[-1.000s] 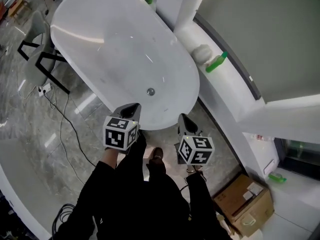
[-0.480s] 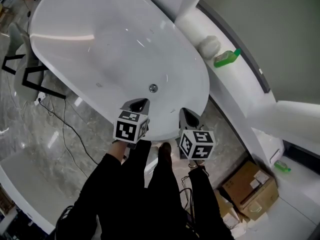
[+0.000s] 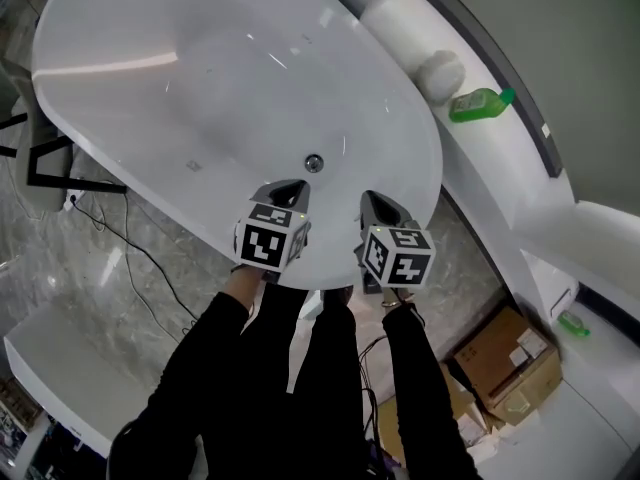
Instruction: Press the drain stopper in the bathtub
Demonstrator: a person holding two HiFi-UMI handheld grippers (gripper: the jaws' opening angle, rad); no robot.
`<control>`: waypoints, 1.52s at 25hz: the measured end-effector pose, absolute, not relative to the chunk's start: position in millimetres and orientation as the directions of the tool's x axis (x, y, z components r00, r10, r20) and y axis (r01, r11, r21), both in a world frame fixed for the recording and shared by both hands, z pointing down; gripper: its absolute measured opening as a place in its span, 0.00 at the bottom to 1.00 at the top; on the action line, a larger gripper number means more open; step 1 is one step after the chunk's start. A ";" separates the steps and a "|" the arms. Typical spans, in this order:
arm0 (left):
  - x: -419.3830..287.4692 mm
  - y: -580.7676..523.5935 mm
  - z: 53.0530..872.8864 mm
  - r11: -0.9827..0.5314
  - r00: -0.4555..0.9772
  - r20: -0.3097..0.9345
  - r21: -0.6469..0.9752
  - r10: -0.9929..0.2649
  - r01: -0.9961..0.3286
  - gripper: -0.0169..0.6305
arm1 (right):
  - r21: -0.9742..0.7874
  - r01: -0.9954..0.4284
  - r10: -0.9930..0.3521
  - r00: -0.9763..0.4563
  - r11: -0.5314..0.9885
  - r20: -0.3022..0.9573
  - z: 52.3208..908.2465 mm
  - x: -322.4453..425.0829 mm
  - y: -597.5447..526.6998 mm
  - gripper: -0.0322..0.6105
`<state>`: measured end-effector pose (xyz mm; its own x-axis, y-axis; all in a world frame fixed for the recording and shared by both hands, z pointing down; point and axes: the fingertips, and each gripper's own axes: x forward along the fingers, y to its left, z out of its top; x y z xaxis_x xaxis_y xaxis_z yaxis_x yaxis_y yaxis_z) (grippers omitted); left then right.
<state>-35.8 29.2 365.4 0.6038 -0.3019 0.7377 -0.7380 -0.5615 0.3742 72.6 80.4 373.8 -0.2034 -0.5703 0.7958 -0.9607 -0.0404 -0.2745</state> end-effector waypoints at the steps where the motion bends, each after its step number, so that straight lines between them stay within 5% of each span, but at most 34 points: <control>1: -37.1 27.1 372.5 -0.561 0.602 0.741 0.375 -0.297 -0.738 0.04 | -0.278 -0.960 -0.562 -0.206 -0.044 0.801 381.5 71.1 77.9 0.05; 38: -1.3 -7.4 643.5 -0.496 0.508 0.837 0.360 -0.202 -0.790 0.04 | -0.341 -0.932 -0.342 -0.282 -0.125 0.896 644.4 56.5 38.3 0.05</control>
<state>-1.3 -7.4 643.5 0.5081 -0.2020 0.8373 -0.7900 -0.4965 0.3597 56.5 38.3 644.4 -0.2821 -0.3416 0.8965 -0.9317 -0.1252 -0.3409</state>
